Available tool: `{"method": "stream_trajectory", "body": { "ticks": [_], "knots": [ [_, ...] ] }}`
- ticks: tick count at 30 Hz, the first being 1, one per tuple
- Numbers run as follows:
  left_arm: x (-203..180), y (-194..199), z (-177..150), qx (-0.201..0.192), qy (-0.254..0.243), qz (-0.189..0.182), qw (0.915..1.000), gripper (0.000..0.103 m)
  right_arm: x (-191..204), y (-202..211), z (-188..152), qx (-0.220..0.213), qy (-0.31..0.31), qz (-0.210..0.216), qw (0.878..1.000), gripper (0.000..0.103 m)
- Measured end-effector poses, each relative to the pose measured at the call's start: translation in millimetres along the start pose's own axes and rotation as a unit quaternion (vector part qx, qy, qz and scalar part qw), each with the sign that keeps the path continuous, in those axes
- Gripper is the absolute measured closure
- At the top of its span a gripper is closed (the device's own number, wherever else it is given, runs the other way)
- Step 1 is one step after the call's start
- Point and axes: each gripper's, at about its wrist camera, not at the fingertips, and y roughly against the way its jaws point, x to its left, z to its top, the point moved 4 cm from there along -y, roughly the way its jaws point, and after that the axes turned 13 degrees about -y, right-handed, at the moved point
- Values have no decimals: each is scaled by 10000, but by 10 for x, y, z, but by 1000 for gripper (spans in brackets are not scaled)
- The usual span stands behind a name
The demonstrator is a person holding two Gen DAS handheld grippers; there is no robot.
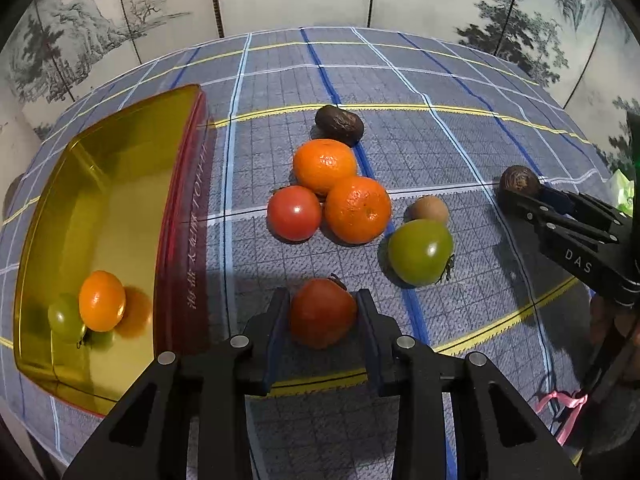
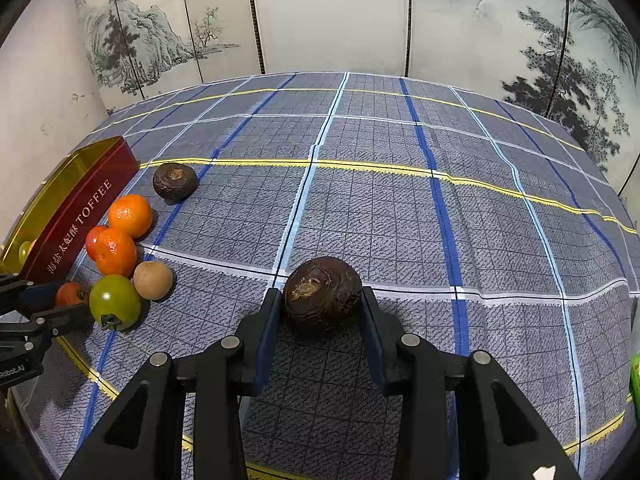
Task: Organize fruits
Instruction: 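Carry the red tomato into the gold tin and open the left tool while the right holds the brown fruit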
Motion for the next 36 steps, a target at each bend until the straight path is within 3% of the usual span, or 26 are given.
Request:
{"method": "stream_trajectory", "body": {
  "ticks": [9,20,28,36],
  "knots": [
    [43,74,23,-89,67,-21,9999,69,11,-7,-6,-2,79,-88,9999,66],
    [238,422,99,-494,265,-45,9984,69,34,-9,-12,-6,130,-146,9998,66],
    [757,601,49,-649,655,355,9951,69,38,-6,-14,-9,141,-160,9998,66],
    [1457,532,-115,-566,1218,844,9873,69,39,-5,-15,-9,142,-162,9998,66]
  ]
}}
